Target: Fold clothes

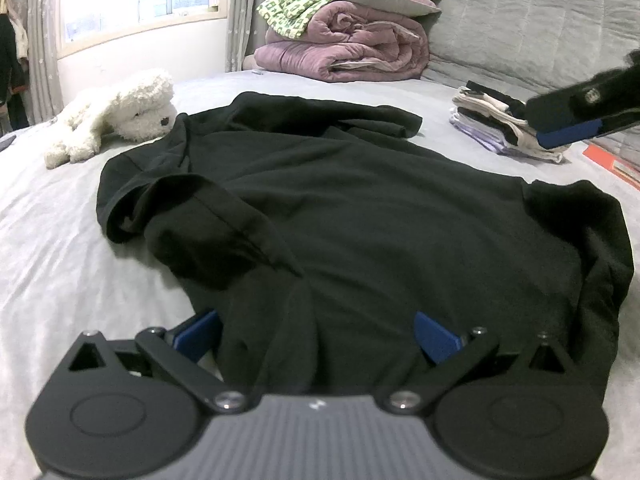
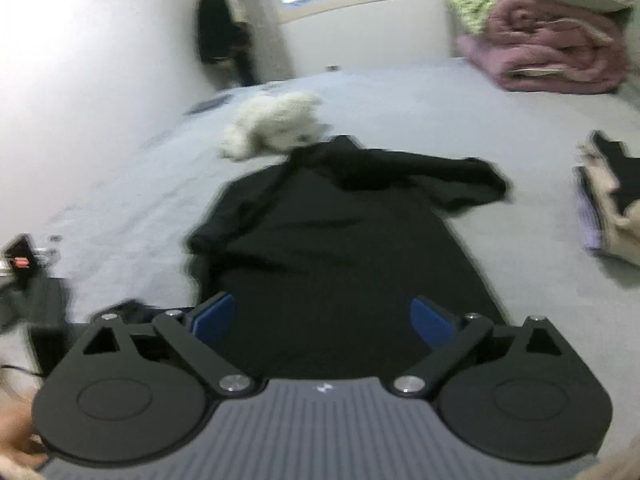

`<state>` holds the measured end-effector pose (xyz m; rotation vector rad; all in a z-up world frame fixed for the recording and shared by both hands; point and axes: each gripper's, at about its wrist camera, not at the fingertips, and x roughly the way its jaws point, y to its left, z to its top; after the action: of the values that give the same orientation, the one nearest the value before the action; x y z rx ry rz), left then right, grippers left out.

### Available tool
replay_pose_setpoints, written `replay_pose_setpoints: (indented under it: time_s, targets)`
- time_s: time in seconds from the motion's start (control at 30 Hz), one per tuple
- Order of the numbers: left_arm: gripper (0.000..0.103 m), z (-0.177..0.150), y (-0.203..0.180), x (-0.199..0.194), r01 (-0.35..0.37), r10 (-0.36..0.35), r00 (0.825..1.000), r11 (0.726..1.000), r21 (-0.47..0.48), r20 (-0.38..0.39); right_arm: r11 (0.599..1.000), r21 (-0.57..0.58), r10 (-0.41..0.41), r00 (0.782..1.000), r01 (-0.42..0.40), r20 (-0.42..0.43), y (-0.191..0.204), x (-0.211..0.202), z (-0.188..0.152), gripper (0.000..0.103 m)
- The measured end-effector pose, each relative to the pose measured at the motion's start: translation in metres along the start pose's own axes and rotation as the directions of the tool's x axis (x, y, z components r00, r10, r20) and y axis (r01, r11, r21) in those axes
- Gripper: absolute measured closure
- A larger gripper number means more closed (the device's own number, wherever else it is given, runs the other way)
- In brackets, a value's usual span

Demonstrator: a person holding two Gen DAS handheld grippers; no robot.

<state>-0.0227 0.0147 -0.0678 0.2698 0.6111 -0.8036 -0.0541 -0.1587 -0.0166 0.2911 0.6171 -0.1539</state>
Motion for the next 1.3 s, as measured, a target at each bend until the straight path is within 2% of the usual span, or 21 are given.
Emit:
replay_pose_setpoints:
  time_s: [0.07, 0.17, 0.27, 0.37, 0.43, 0.5, 0.53, 0.57, 0.67, 0.77, 0.87, 0.93, 1.03, 1.07, 1.1, 1.17, 1.3]
  targets:
    - [0.000, -0.001, 0.000, 0.000, 0.001, -0.001, 1.000, 1.000, -0.001, 0.000, 0.995, 0.031, -0.091, 0.995, 0.092, -0.026, -0.013, 0.008, -0.001, 0.005]
    - [0.000, 0.000, 0.000, 0.000, 0.004, -0.004, 1.000, 1.000, -0.004, -0.003, 0.972, 0.073, -0.218, 0.972, 0.225, -0.086, -0.033, 0.023, -0.004, 0.005]
    - [0.000, 0.002, 0.001, 0.001, -0.001, 0.001, 1.000, 1.000, -0.002, -0.006, 0.951, 0.105, -0.271, 0.949, 0.290, -0.163, -0.051, 0.039, -0.009, 0.005]
    - [0.000, 0.002, 0.000, 0.002, -0.003, 0.003, 1.000, 1.000, 0.000, -0.004, 0.942, 0.137, -0.272, 0.935, 0.307, -0.225, -0.064, 0.053, -0.014, 0.026]
    - [0.000, 0.004, 0.003, 0.004, 0.006, -0.007, 1.000, 1.000, -0.015, -0.013, 0.943, 0.121, -0.280, 0.936, 0.310, -0.214, -0.062, 0.052, -0.015, 0.040]
    - [0.000, 0.009, 0.003, 0.004, 0.003, -0.004, 0.999, 1.000, -0.021, -0.044, 0.946, 0.124, -0.271, 0.940, 0.299, -0.206, -0.062, 0.051, -0.014, 0.075]
    - [0.000, 0.013, 0.003, 0.003, -0.001, -0.001, 0.998, 1.000, -0.023, -0.065, 0.947, 0.131, -0.264, 0.943, 0.293, -0.202, -0.063, 0.050, -0.014, 0.086]
    - [0.000, 0.017, 0.003, 0.003, -0.010, 0.008, 0.996, 1.000, -0.027, -0.088, 0.947, 0.143, -0.257, 0.946, 0.287, -0.199, -0.064, 0.049, -0.013, 0.091]
    - [0.000, 0.034, 0.005, -0.006, -0.136, 0.128, 0.983, 0.989, -0.061, -0.131, 0.936, 0.185, -0.267, 0.947, 0.299, -0.180, -0.067, 0.041, -0.010, 0.092]
    - [0.000, 0.050, 0.011, -0.022, -0.226, 0.221, 0.972, 0.972, -0.065, -0.079, 0.923, 0.193, -0.307, 0.940, 0.333, -0.152, -0.071, 0.031, -0.007, 0.092]
    - [0.000, 0.064, 0.019, -0.031, -0.290, 0.288, 0.957, 0.956, -0.053, -0.038, 0.922, 0.228, -0.285, 0.947, 0.313, -0.147, -0.078, 0.025, -0.004, 0.092]
    - [0.000, 0.069, 0.028, -0.028, -0.283, 0.281, 0.959, 0.957, -0.060, -0.043, 0.928, 0.234, -0.262, 0.954, 0.291, -0.148, -0.079, 0.026, -0.002, 0.087]
    - [0.001, 0.075, 0.045, -0.012, -0.256, 0.246, 0.964, 0.962, -0.099, -0.098, 0.935, 0.247, -0.223, 0.963, 0.255, -0.148, -0.082, 0.029, 0.006, 0.084]
    - [0.001, 0.076, 0.051, -0.005, -0.250, 0.237, 0.965, 0.962, -0.113, -0.116, 0.937, 0.253, -0.211, 0.967, 0.242, -0.144, -0.083, 0.030, 0.009, 0.075]
    - [0.001, 0.077, 0.057, 0.002, -0.246, 0.229, 0.964, 0.961, -0.126, -0.134, 0.939, 0.258, -0.201, 0.971, 0.229, -0.132, -0.084, 0.032, 0.014, 0.053]
    - [0.004, 0.080, 0.068, 0.017, -0.244, 0.218, 0.961, 0.958, -0.150, -0.168, 0.944, 0.260, -0.185, 0.978, 0.204, -0.097, -0.085, 0.035, 0.024, 0.035]
    - [0.012, 0.087, 0.092, 0.043, -0.230, 0.182, 0.959, 0.947, -0.223, -0.218, 0.956, 0.251, -0.135, 0.987, 0.153, -0.089, -0.091, 0.058, 0.049, 0.035]
